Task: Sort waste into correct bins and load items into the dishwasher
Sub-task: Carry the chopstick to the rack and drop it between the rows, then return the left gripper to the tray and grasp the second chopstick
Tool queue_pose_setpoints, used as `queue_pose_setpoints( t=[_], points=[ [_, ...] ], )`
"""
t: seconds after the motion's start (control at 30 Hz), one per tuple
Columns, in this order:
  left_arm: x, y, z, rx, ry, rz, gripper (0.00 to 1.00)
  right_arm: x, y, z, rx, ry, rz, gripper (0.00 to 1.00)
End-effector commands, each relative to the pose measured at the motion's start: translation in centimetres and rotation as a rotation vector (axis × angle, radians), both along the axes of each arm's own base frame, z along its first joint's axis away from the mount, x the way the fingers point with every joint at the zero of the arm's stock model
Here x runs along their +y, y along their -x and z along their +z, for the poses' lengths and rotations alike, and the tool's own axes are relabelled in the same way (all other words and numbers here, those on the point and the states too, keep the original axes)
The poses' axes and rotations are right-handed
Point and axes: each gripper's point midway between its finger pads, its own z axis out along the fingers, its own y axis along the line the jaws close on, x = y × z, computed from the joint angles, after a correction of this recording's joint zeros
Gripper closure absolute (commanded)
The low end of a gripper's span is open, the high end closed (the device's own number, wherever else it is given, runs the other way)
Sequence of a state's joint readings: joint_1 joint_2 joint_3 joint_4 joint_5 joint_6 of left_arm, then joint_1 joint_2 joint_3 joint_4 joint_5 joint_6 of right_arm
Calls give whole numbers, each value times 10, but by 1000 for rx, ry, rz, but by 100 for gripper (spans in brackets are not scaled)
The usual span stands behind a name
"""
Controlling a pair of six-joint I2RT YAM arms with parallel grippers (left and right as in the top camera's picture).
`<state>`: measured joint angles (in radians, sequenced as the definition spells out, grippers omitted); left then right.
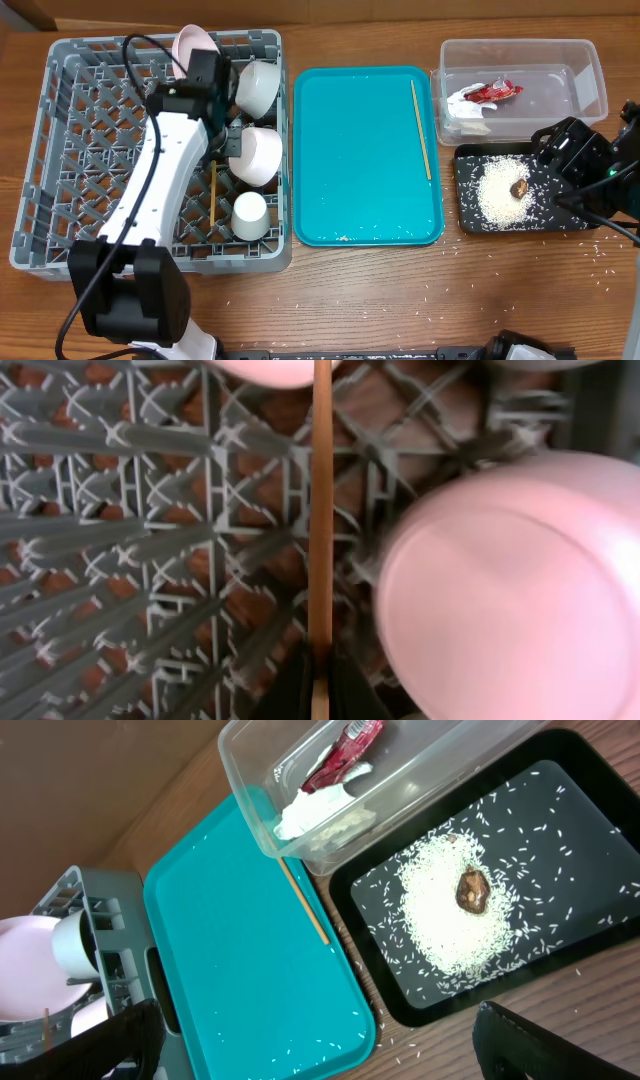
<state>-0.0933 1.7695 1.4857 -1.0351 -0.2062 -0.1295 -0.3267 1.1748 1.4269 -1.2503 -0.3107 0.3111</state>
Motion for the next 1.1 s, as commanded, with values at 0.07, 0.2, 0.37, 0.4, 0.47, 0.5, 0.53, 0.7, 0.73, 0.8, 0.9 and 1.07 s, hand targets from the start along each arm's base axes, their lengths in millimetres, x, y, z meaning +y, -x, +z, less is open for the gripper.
queue_pose_setpoints(
  t=[0.07, 0.2, 0.37, 0.4, 0.47, 0.5, 0.53, 0.7, 0.73, 0.8, 0.9, 1.07],
  points=[
    [9, 4, -18, 7, -4, 8, 96, -1, -1, 5, -15, 2, -2, 0],
    [9, 0, -17, -9, -8, 4, 61, -1, -1, 5, -15, 2, -2, 0],
    [5, -6, -11, -31, 11, 1, 28, -1, -1, 5, -15, 2, -2, 0],
    [2, -8, -7, -35, 25, -4, 27, -1, -1, 5, -15, 2, -2, 0],
    [-8, -13, 11, -57, 76, -2, 26, -1, -1, 5, -15, 2, -2, 0],
    [-15, -17, 22, -74, 113, 12, 24, -1, -1, 5, -15, 2, -2, 0],
    [-25, -20, 35, -96, 159, 27, 21, -1, -1, 5, -15, 2, -2, 0],
    [-97, -40, 98, -234, 315, -91, 16, -1, -1, 5, -15, 2, -2, 0],
    [-116, -44, 105, -270, 327, -119, 15, -1, -1, 5, -15, 2, -2, 0],
    [-148, -47, 108, -311, 336, -155, 15, -1, -1, 5, -15, 2, -2, 0],
    [-204, -45, 98, -327, 361, -190, 16, -1, -1, 5, -15, 2, -2, 0],
    [-281, -41, 46, -310, 360, -161, 16, -1, -1, 5, -15, 2, -2, 0]
  ],
)
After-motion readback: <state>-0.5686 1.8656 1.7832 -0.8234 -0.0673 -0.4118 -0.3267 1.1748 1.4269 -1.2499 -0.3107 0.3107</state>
